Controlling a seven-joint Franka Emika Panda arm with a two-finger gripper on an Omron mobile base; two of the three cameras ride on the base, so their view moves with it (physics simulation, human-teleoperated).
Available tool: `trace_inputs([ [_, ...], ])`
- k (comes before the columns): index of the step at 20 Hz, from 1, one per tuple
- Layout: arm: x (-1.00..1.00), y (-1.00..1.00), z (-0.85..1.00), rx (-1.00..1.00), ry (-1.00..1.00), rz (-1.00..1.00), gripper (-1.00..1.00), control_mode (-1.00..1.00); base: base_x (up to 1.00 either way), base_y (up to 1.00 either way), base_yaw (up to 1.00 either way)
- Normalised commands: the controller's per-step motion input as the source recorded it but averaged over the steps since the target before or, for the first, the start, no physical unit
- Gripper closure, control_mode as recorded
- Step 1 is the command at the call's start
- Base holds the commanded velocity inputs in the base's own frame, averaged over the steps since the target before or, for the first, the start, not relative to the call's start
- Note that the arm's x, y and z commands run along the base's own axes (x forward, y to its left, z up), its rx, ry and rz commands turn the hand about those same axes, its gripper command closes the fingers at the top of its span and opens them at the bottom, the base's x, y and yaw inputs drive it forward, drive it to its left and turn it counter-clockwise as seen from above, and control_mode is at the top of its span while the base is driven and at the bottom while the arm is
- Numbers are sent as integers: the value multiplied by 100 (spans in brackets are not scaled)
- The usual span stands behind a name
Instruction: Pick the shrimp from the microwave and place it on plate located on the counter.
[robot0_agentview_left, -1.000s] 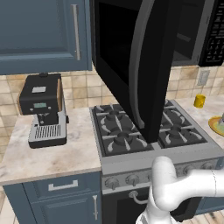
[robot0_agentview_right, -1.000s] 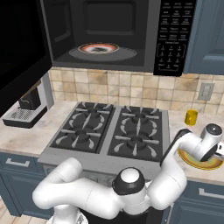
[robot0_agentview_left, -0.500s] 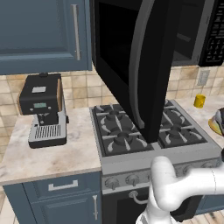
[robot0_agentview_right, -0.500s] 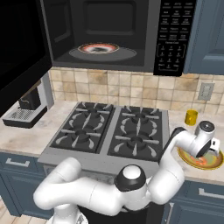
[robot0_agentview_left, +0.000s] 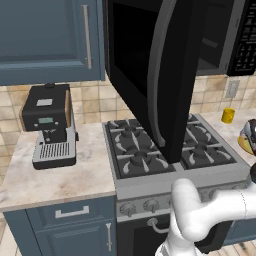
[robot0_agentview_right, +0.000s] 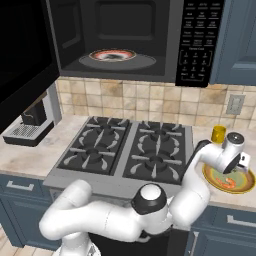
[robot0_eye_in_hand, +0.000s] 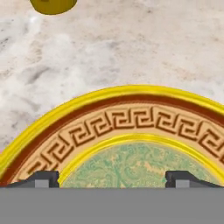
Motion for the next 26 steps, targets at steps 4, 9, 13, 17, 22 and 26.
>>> trace_inputs([
  [4, -49, 86, 18, -3, 0, 0, -100, -100, 0, 0, 0],
  [9, -67, 100, 38, -9, 0, 0, -100, -100, 0, 0, 0],
  [13, -82, 100, 51, -10, 0, 0, -100, -100, 0, 0, 0],
  [17, -100, 100, 44, -10, 0, 2, -100, -100, 0, 0, 0],
  [22, -92, 100, 54, -10, -7, 9, -100, -100, 0, 0, 0],
  [26, -66, 100, 80, -5, -2, 11, -100, -100, 0, 0, 0],
])
